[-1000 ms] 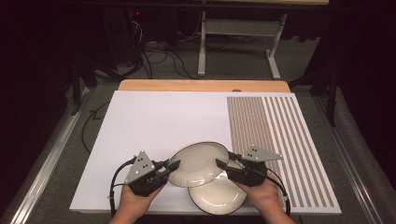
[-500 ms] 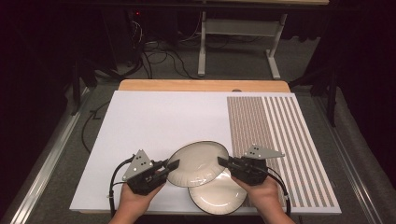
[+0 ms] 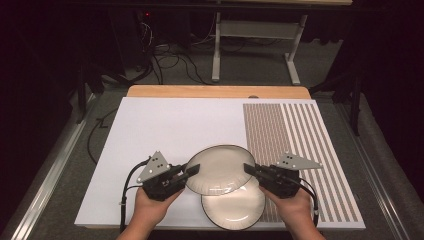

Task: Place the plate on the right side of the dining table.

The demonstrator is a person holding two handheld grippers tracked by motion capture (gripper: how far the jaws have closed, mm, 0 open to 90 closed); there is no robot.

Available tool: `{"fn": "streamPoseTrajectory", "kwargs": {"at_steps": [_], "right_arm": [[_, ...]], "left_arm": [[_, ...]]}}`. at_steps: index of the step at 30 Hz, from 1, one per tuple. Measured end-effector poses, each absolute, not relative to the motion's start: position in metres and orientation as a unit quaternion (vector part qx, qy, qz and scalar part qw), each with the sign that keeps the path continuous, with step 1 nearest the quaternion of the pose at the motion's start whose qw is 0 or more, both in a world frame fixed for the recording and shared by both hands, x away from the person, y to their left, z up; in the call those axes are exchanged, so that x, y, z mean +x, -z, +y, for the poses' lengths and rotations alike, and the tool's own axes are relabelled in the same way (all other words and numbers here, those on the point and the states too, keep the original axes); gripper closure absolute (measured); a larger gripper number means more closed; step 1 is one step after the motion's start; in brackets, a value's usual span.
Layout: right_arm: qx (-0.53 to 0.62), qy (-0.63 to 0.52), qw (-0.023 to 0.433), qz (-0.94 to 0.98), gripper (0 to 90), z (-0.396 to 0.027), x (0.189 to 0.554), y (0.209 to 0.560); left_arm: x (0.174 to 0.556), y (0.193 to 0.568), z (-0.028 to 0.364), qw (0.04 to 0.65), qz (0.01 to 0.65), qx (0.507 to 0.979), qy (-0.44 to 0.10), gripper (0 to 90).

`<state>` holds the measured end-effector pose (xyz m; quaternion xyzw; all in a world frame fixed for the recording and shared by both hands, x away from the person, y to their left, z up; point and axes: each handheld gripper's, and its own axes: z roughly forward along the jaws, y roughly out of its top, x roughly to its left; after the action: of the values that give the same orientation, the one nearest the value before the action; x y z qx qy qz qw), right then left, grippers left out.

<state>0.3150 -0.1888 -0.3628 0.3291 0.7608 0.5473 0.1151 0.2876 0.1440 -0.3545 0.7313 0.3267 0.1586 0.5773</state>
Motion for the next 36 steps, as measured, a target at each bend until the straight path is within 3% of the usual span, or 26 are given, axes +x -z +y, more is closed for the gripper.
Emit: {"fn": "streamPoseTrajectory", "kwargs": {"at_steps": [19, 36], "right_arm": [[0.366, -0.543, 0.166, 0.737, 85.7, -0.262, 0.336, 0.337], [0.422, -0.528, 0.197, 0.71, 85.7, -0.323, 0.349, 0.345]], "left_arm": [[0.349, 0.336, 0.069, 0.574, 0.296, 0.754, -0.12, 79.3], [0.396, 0.343, -0.002, 0.551, 0.288, 0.778, -0.092, 77.3]]}}
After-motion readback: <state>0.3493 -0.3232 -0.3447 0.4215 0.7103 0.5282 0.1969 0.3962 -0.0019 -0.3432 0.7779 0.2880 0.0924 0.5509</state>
